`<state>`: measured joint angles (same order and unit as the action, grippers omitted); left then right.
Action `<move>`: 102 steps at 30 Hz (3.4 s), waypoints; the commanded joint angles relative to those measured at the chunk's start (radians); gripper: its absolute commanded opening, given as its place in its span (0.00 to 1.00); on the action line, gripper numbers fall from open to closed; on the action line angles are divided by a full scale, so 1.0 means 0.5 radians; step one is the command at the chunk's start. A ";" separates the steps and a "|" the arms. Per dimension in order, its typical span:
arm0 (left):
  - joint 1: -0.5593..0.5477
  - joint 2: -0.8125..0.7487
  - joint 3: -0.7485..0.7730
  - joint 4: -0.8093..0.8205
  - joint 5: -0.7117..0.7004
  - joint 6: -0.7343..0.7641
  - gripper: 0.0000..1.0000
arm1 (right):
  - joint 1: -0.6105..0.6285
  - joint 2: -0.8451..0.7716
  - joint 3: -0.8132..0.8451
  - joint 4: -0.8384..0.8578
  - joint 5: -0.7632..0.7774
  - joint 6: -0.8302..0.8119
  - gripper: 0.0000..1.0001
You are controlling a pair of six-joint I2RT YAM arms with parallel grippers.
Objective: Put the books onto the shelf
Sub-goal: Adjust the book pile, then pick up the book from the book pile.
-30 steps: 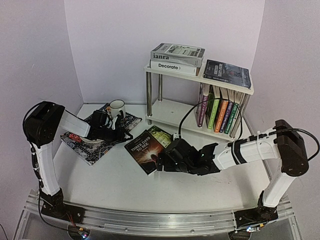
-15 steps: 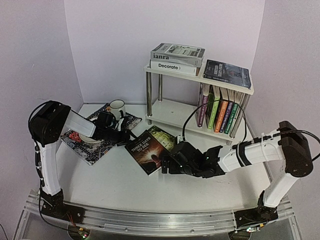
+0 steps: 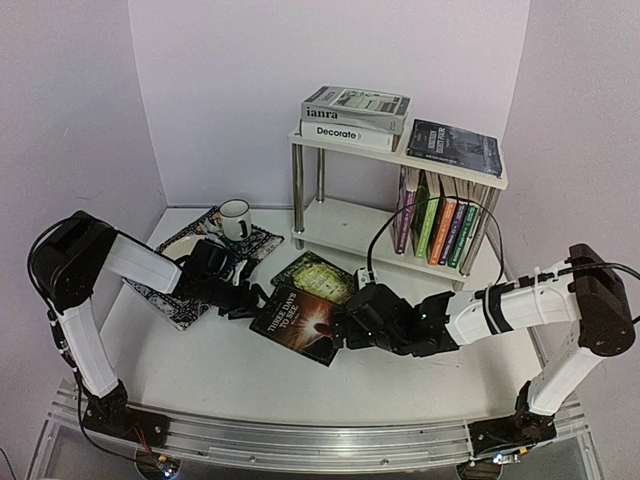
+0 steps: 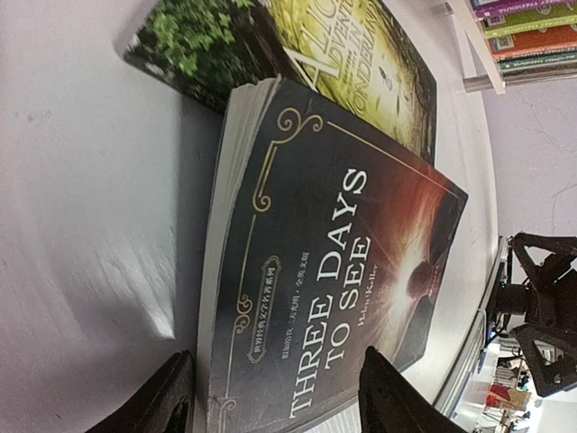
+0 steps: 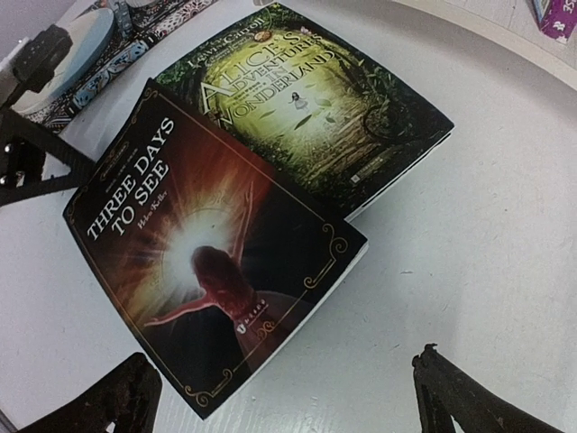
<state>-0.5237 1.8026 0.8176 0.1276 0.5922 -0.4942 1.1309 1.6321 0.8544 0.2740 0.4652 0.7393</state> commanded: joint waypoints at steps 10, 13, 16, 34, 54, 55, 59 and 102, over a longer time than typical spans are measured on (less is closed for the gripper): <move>-0.235 -0.361 -0.167 0.062 -0.197 -0.368 0.64 | -0.003 -0.110 -0.040 0.091 0.117 -0.419 0.98; -0.235 -0.407 -0.190 0.061 -0.180 -0.373 0.64 | -0.001 -0.156 -0.070 0.097 0.125 -0.475 0.98; -0.235 -0.468 -0.209 0.049 -0.222 -0.338 0.65 | -0.001 -0.170 -0.093 0.077 0.112 -0.421 0.98; -0.091 -0.340 -0.034 -0.036 -0.344 0.020 0.84 | -0.150 -0.084 -0.209 0.268 -0.420 0.306 0.96; -0.069 0.036 0.157 0.046 -0.154 0.093 0.64 | -0.434 0.194 -0.464 0.863 -0.794 0.594 0.63; -0.069 0.046 0.154 0.046 -0.167 0.093 0.61 | -0.451 0.214 -0.462 0.894 -0.829 0.583 0.62; -0.069 0.081 0.144 0.047 -0.184 0.083 0.55 | -0.497 0.311 -0.440 0.973 -0.906 0.579 0.55; 0.266 -0.921 -0.519 1.202 0.661 -0.664 1.00 | -0.567 -0.861 0.189 0.221 -1.349 0.152 0.00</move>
<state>-0.3920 1.3798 0.5643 0.5333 0.8083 -0.7038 0.8474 1.2985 0.8386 0.4381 -0.2493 0.8086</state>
